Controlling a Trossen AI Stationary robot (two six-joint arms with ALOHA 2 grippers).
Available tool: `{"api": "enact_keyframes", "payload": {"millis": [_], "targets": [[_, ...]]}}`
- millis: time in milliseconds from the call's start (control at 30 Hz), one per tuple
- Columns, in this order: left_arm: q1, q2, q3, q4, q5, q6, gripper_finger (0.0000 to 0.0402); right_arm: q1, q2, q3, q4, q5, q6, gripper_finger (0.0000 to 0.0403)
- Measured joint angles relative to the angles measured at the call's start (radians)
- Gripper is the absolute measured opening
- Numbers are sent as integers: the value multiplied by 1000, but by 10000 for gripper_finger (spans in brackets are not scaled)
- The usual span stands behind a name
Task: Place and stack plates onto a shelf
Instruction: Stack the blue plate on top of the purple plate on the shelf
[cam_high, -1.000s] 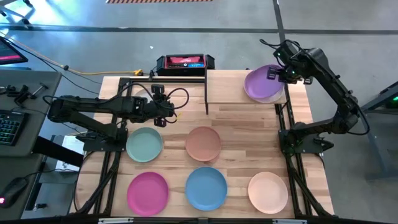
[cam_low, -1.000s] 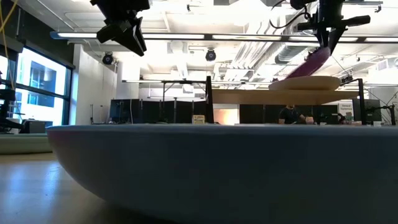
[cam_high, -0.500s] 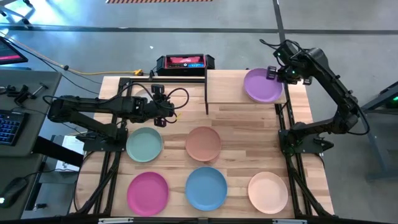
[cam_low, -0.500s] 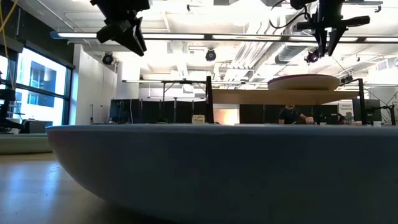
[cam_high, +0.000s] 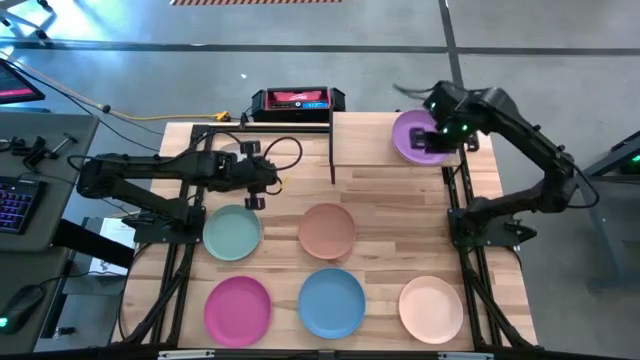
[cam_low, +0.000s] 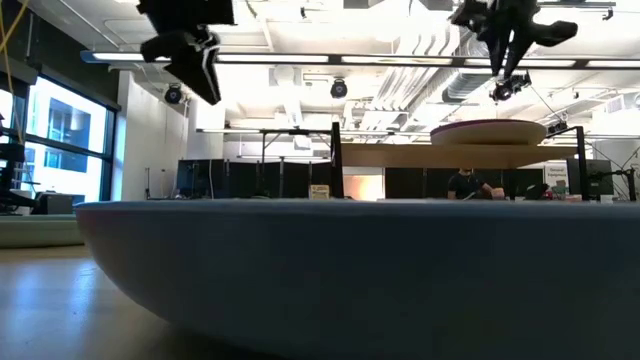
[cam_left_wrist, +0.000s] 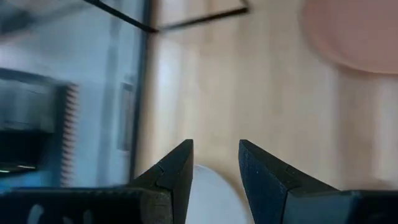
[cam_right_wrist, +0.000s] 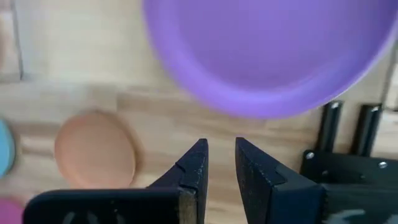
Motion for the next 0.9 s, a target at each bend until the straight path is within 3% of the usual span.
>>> {"api": "enact_keyframes", "payload": {"millis": [333, 633, 900], "targets": [[-27, 0, -103, -46, 183, -247, 120, 412, 0, 0, 27, 21, 162, 60], [-147, 0, -123, -105, 197, -411, 120, 749, 82, 2, 117, 87, 441, 60], [-297, 0, -123, -107, 211, -589, 120, 946, 272, 2, 194, 89, 528, 60]]}}
